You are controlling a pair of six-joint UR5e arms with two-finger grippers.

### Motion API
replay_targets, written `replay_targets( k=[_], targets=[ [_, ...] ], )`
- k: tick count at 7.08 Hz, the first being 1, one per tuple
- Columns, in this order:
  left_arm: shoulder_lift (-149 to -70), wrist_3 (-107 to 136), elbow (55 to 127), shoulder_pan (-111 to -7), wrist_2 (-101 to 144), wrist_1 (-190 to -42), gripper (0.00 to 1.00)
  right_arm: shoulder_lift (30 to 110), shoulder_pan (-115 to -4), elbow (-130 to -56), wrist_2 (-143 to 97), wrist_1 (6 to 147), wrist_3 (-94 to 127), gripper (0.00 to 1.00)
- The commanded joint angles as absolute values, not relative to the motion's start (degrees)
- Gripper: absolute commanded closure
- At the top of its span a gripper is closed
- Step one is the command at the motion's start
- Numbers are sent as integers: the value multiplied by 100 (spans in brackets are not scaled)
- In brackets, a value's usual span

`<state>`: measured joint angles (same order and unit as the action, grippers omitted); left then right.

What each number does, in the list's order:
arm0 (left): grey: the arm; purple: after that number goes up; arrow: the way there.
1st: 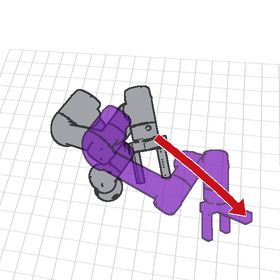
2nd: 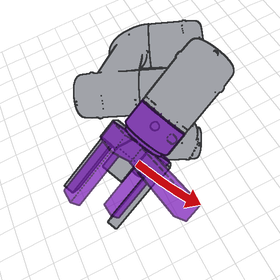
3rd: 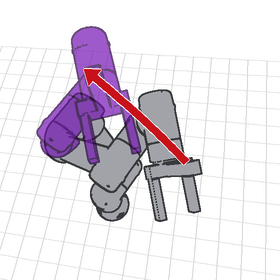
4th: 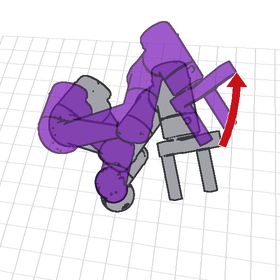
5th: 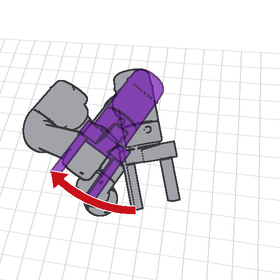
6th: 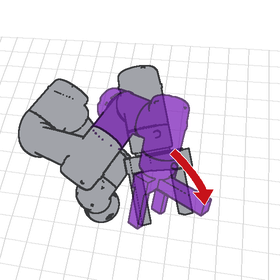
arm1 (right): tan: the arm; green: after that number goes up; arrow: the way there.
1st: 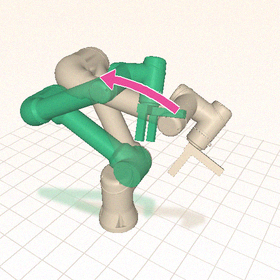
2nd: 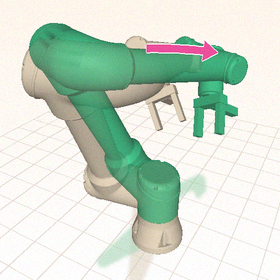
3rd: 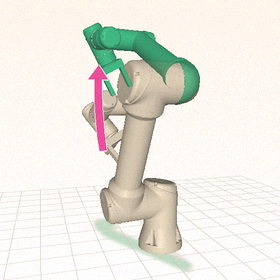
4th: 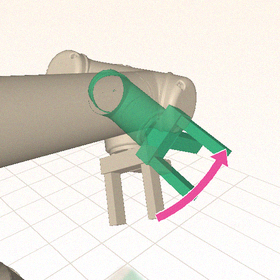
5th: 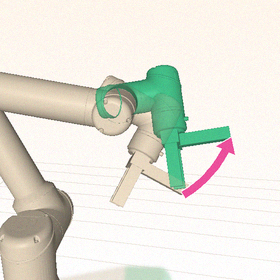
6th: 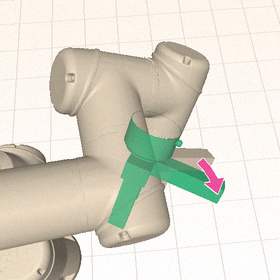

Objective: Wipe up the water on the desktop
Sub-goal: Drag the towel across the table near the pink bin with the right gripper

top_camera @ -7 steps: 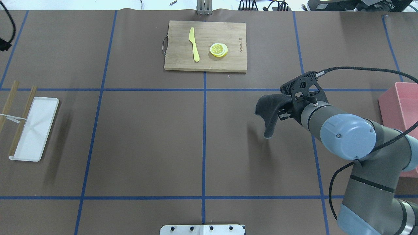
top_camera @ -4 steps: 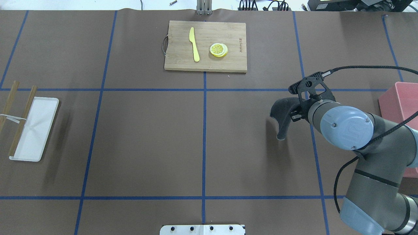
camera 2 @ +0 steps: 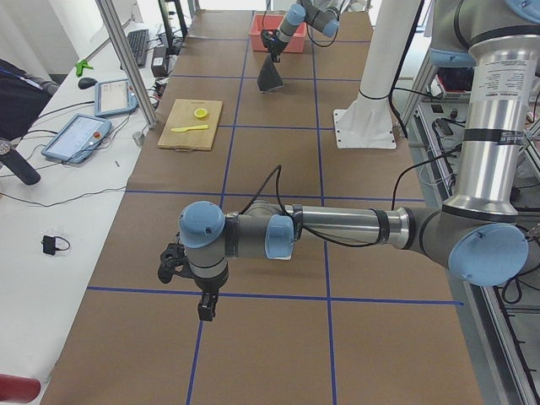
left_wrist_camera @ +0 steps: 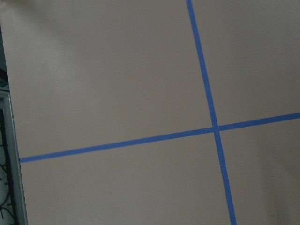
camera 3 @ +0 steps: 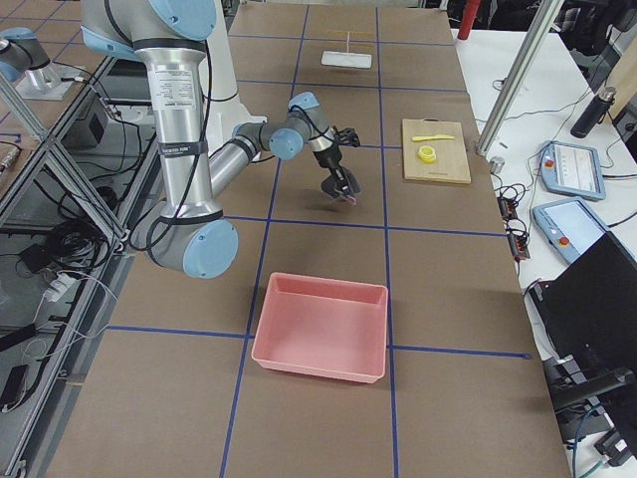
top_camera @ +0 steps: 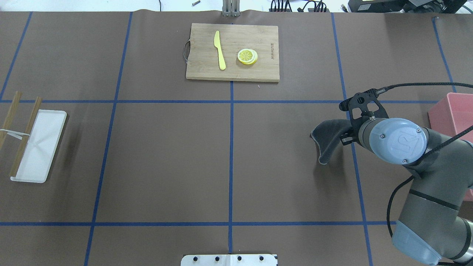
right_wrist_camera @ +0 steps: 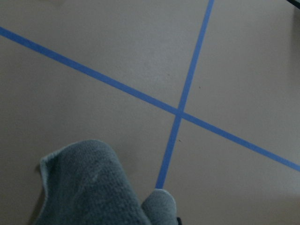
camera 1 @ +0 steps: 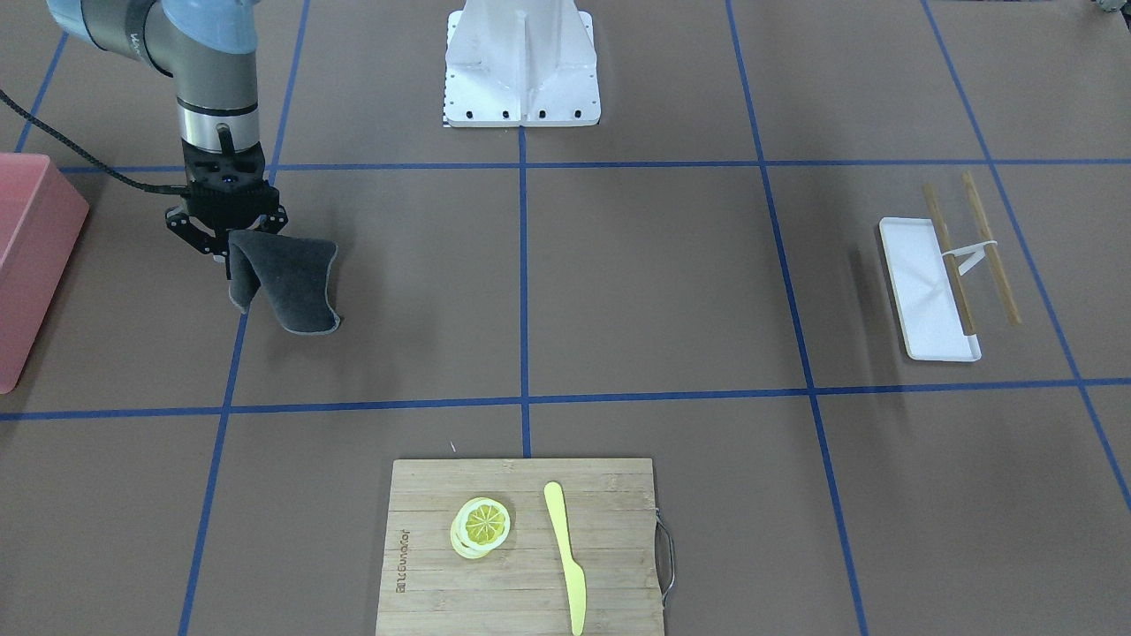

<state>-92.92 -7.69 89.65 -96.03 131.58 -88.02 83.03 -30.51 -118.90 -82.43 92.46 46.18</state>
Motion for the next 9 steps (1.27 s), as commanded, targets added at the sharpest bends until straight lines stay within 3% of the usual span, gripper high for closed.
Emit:
replay_targets(
  k=[1, 3, 5, 6, 8, 9],
  targets=[
    [-9176, -685, 9062, -9598, 13254, -8815, 2, 8341, -3050, -11996, -8297, 10497, 4457, 100],
    [-9158, -694, 9053, -9606, 13254, -8850, 2, 8577, -3067, -12233, -8279, 10968, 4271, 100],
    [-9053, -703, 9123, -9606, 13263, -8877, 2, 8352, -2901, -12024, -8375, 10934, 4620, 100],
    [-9061, -703, 9140, -9606, 13263, -8868, 2, 7706, -2692, -11797, -8498, 10960, 4971, 100],
    [-9070, -694, 9149, -9606, 13263, -8859, 2, 6185, -2567, -10588, -8517, 10882, 5734, 100],
    [-9062, -694, 9158, -9606, 13263, -8859, 2, 5909, -2427, -10512, -8517, 10855, 6270, 100]
  ],
)
